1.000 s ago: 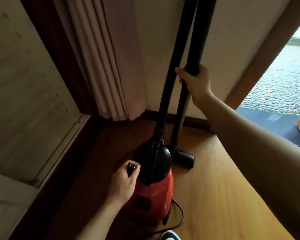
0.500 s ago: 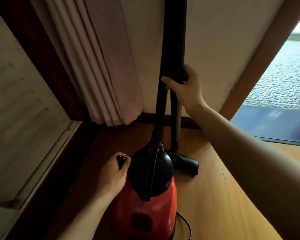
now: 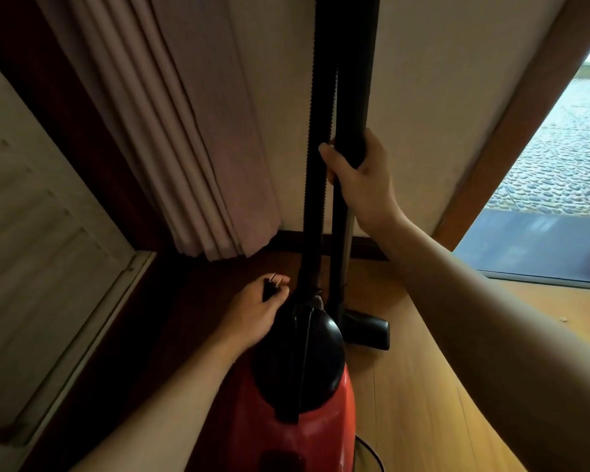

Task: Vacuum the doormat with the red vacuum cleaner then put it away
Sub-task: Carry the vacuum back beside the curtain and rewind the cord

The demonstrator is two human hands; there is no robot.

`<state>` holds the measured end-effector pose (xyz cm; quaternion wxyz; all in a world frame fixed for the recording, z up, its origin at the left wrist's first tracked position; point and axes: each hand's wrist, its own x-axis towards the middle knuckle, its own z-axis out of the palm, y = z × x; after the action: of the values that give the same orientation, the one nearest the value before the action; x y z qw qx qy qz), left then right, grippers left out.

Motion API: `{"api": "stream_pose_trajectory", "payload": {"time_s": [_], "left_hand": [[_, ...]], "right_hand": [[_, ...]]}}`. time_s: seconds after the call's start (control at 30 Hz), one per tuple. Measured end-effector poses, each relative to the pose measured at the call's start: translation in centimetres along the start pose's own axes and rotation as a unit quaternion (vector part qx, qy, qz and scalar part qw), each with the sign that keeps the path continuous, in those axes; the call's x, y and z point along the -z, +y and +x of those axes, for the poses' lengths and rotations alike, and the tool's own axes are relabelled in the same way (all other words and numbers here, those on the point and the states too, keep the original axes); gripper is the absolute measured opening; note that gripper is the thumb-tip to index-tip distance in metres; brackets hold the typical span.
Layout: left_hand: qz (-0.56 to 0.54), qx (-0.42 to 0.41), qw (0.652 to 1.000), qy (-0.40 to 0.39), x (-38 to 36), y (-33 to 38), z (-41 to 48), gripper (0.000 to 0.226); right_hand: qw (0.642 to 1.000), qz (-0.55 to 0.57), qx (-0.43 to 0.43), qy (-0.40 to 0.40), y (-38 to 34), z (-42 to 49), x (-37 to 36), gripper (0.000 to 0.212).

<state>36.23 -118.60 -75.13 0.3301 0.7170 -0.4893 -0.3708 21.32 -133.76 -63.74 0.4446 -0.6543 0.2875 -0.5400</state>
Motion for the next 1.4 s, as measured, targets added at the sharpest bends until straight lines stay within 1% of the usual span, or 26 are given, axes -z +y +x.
{"api": "stream_pose_trajectory", "payload": {"time_s": [0.1,0.13,0.2,0.27,0.3,0.33,0.4,0.5,0.63,0.8,0.87,0.93,1.0,1.03,1.13,1.23,1.33,1.4], "left_hand": [[0.050,-0.005,0.999,-0.017,-0.4,0.7,-0.1,0.012],[0.042,-0.007,0.999,-0.004,-0.4,1.1,-0.5,0.009],[0.012,-0.024,0.998,0.049,-0.4,2.0,-1.4,0.015],[0.035,-0.048,0.994,0.096,-0.4,2.8,-2.2,0.017],[0.070,-0.055,0.991,0.097,-0.4,3.0,-2.2,0.016],[0.114,-0.054,0.989,0.081,-0.4,3.3,-2.0,0.015],[0.189,-0.029,0.981,0.025,-0.3,3.3,-0.7,0.021],[0.188,0.000,0.981,-0.050,-0.5,3.4,1.5,0.027],[0.222,-0.007,0.972,-0.081,-0.6,3.7,2.9,0.017],[0.229,-0.017,0.961,-0.155,0.0,3.5,3.7,0.017],[0.246,-0.013,0.951,-0.189,0.3,3.6,3.8,0.014],[0.272,-0.011,0.939,-0.210,0.6,3.6,3.5,0.015],[0.311,-0.024,0.929,-0.199,1.2,3.3,3.1,0.016],[0.309,-0.033,0.932,-0.185,1.7,3.0,3.0,0.017],[0.245,-0.056,0.958,-0.141,3.3,2.9,2.2,0.018],[0.237,-0.084,0.962,-0.110,4.3,3.7,1.0,0.016],[0.241,-0.125,0.961,-0.050,4.8,4.9,-0.2,0.012],[0.231,-0.120,0.965,-0.037,5.0,6.4,-0.8,0.011]], "right_hand": [[1.000,-0.010,-0.004,0.000,0.3,-0.3,0.0,0.016],[1.000,-0.013,-0.004,-0.002,0.3,-0.4,0.0,0.017],[1.000,-0.024,-0.006,-0.007,0.2,-0.3,0.1,0.022],[0.999,-0.032,-0.007,-0.014,0.0,-0.3,0.1,0.027],[0.999,-0.031,-0.006,-0.015,-0.1,-0.3,0.1,0.028],[0.999,-0.032,-0.004,-0.013,-0.1,-0.4,0.1,0.028],[0.999,-0.031,0.001,-0.012,-0.3,-0.6,0.2,0.029],[0.999,-0.028,0.007,-0.015,-0.5,-0.8,0.6,0.029],[1.000,-0.016,0.010,-0.002,-0.4,-0.7,1.4,0.026],[0.999,-0.023,0.025,-0.006,-0.8,0.0,2.3,0.024],[0.999,-0.026,0.031,-0.013,-0.8,0.3,2.5,0.025],[0.999,-0.035,0.036,-0.020,-0.6,0.4,2.6,0.026],[0.998,-0.044,0.043,-0.023,-0.3,0.5,2.6,0.027],[0.998,-0.047,0.046,-0.021,-0.1,0.6,2.7,0.027],[0.997,-0.046,0.055,-0.014,0.2,1.0,2.8,0.027],[0.997,-0.045,0.059,-0.016,0.3,1.1,2.5,0.033],[0.997,-0.048,0.060,-0.017,0.4,0.9,2.2,0.035],[0.996,-0.060,0.059,-0.015,0.3,0.8,2.2,0.035]]}}
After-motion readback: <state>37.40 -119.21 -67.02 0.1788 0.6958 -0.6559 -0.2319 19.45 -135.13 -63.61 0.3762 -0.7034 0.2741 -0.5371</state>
